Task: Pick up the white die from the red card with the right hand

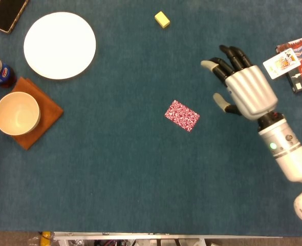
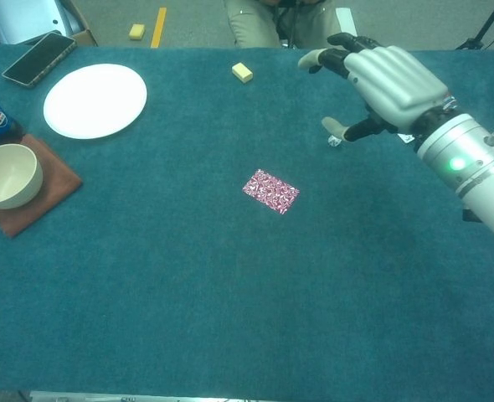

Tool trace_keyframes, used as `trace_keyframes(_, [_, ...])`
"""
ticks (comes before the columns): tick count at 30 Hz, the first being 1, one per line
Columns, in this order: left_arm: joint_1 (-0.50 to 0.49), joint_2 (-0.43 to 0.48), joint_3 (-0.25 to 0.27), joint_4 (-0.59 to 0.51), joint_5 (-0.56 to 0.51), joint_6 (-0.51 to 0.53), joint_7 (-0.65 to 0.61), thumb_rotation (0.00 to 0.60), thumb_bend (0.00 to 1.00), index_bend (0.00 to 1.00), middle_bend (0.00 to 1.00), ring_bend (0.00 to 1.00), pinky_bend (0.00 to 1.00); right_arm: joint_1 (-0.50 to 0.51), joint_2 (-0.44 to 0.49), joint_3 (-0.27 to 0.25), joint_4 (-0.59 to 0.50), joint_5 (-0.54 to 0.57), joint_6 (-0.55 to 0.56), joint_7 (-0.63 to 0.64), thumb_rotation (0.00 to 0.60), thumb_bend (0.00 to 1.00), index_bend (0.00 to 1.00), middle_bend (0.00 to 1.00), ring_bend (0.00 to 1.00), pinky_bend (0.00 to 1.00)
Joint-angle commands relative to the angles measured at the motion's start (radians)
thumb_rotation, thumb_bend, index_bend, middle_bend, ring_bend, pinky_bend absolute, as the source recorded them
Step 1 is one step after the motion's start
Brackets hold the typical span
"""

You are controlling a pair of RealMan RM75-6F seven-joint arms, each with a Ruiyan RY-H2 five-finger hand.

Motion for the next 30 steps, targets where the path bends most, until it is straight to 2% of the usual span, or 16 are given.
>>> trace_keyframes(1, [-0.001,0.001,0.0,0.0,-0.001,-0.002,-0.001,0.549,0.34,0.06,0.09,0.03,0.07,-0.016,0.04,-0.011,-0.037,0.022,-0.01,-0.029,0.6,0.32,0.2,0.25,0.05,0.1])
trace_keyframes(5, [-0.001,0.002,-0.003,0.004,-0.006,-0.001,-0.005,0.552,0.34,0.06,0.09,0.03,0.07,-0.043,0.112,-0.031,-0.105,0.056,-0.004,-0.086,0.6,0.32,0.2,0.25,0.05,0.1])
trace_keyframes(12, [-0.008,-0.004,-0.009,0.017,-0.016,-0.011,-0.016,0.551,0.34,0.06,0.09,0.03,0.07,-0.15,0.217,-0.081,-0.19,0.032,0.121,-0.114,0.6,0.32,0.2,0.25,0.05,0.1])
trace_keyframes(21, [-0.025,-0.019,-0.018,0.021,-0.017,-0.025,-0.009,0.549,0.34,0.06,0.09,0.03,0.07,-0.29,0.299,-0.125,-0.224,-0.05,0.285,-0.076,0.6,0.32,0.2,0.25,0.05,0.1])
trace_keyframes(30, [-0.024,-0.03,-0.019,0.015,-0.013,-0.014,0.004,0.548,0.34,0.06,0.09,0.03,0.07,-0.408,0.341,-0.157,-0.228,-0.098,0.392,-0.027,0.6,0.32,0.2,0.25,0.05,0.1])
